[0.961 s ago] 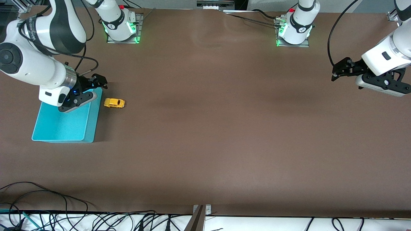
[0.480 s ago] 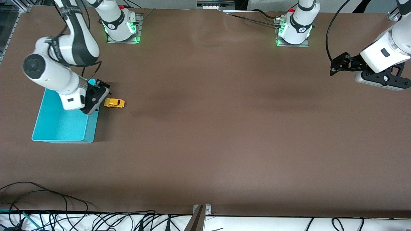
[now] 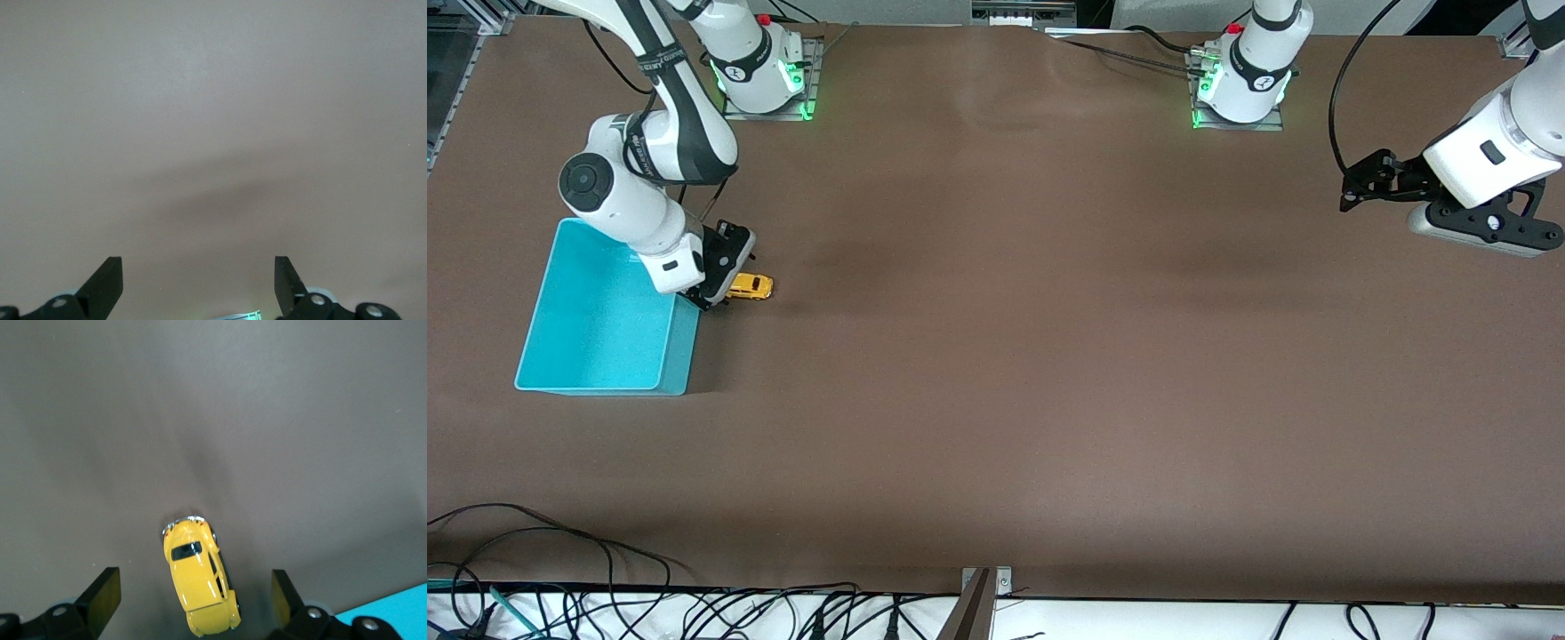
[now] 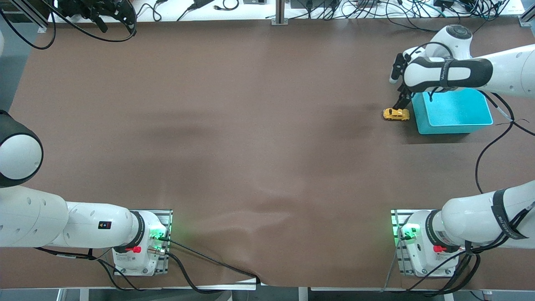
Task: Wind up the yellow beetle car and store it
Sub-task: 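Lower the right gripper and grasp the yellow car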
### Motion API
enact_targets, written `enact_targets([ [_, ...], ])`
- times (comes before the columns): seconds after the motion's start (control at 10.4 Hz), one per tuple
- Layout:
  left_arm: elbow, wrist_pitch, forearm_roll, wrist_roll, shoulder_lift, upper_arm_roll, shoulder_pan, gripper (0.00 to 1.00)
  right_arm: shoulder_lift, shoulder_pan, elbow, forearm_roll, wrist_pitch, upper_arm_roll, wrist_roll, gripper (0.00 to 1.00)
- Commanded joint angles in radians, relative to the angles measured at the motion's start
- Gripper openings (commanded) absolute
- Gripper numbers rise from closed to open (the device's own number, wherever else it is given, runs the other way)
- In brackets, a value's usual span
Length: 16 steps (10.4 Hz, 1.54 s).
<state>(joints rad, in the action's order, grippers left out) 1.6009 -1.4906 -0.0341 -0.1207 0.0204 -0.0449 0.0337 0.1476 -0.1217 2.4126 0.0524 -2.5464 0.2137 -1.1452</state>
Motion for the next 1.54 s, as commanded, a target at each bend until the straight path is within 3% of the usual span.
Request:
enact_targets([
  [0.0,-0.03,0.02,-0.021,0.015,0.012,0.011,0.009,1.0,-0.005,-0.048,0.078,-0.003,-0.093,0.021,-0.098,1.0],
  [0.29,-0.029,0.013,-0.013,0.015,0.012,0.01,0.011,1.0,0.047,-0.064,0.138,-0.003,-0.228,0.021,-0.139,1.0],
  [0.77,-0.025,0.016,-0.021,0.015,0.012,0.01,0.005,1.0,0.105,-0.064,0.145,-0.002,-0.316,0.021,-0.202,0.97],
  [1.06,-0.025,0.018,-0.021,0.015,0.012,0.01,0.005,1.0,0.102,-0.064,0.143,-0.003,-0.316,0.021,-0.231,0.16],
  [1.15,-0.025,0.018,-0.021,0.015,0.012,0.01,0.005,1.0,0.095,-0.064,0.141,-0.003,-0.31,0.021,-0.241,0.0],
  [1.44,-0.025,0.019,-0.021,0.015,0.012,0.01,0.003,1.0,0.034,-0.064,0.125,-0.003,-0.215,0.027,-0.249,0.0],
])
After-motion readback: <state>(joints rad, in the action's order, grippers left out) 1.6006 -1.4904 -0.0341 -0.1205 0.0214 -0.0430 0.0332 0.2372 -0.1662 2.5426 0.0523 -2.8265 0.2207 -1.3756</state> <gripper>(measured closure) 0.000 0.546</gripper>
